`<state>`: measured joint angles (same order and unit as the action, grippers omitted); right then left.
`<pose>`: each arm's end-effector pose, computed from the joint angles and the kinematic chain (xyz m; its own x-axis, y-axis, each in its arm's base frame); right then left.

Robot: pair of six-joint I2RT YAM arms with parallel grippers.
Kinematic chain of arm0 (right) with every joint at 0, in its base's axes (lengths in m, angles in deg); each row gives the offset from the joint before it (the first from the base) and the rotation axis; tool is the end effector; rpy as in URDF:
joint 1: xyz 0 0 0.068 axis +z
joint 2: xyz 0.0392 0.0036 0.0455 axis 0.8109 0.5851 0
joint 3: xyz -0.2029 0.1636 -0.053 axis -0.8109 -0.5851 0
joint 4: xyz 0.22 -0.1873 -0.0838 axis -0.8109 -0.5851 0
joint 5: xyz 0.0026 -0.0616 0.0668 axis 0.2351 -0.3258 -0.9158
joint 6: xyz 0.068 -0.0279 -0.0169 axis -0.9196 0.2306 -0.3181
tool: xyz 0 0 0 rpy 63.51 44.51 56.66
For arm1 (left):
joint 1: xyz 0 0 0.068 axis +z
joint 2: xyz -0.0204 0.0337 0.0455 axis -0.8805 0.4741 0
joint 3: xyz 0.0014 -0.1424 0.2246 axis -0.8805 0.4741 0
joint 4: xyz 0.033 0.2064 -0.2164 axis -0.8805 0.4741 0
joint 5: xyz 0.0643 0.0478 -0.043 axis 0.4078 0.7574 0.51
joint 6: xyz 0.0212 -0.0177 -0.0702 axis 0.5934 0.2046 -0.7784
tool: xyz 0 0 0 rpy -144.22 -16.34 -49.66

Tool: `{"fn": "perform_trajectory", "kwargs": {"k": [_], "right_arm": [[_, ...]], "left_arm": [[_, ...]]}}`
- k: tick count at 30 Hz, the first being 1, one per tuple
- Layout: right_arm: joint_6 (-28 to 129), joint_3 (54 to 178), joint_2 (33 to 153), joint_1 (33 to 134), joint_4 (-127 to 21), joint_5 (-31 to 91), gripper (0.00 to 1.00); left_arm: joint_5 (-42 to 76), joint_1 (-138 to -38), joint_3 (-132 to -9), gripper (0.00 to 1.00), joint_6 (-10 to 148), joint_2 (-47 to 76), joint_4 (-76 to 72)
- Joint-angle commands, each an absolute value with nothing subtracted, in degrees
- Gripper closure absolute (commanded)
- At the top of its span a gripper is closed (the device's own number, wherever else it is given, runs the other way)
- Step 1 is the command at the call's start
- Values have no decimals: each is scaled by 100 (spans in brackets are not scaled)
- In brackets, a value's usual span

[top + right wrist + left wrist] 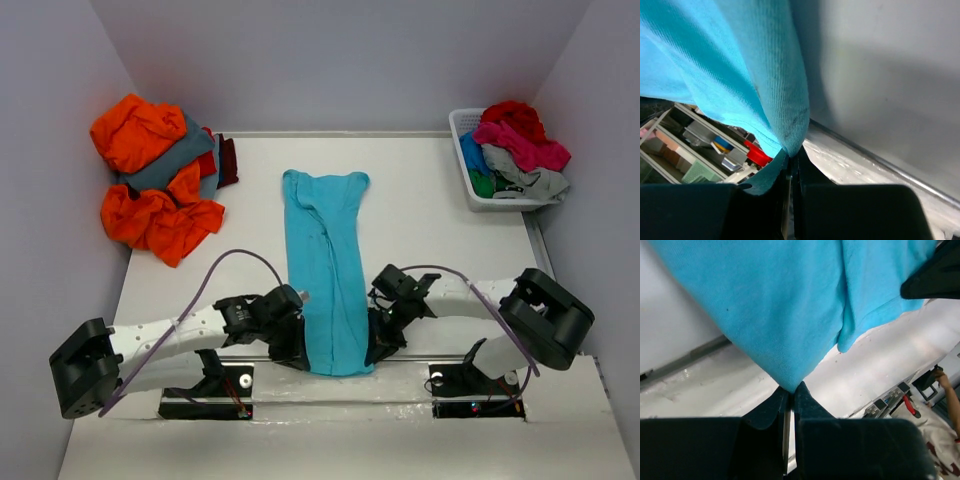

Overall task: Fold and stack the t-shirts
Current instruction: Pick up the rectangle-folded T-shirt from the center of the board.

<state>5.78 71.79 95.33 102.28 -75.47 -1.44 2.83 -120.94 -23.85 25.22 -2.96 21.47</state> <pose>0.1342 0.2095 0.0605 -0.9378 -0.1350 0.3199 0.0802 0.8123 0.5777 0.0998 -0.2148 0.1198 -0.9843 0.1592 -0.0766 0.1699 0.7328 -0.6589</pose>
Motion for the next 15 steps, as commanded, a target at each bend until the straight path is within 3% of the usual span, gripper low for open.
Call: {"fn": "perform_trajectory", "kwargs": {"k": [1,15], "right_arm": [[449,7561,9260,10367,-8122,55,93],[800,9177,9672,10306,-9081,1057,93]], "left_arm": [[724,-12348,-2864,94,2085,-400,2613],[1630,-11831,-4095,94,2936,136,3150]]}}
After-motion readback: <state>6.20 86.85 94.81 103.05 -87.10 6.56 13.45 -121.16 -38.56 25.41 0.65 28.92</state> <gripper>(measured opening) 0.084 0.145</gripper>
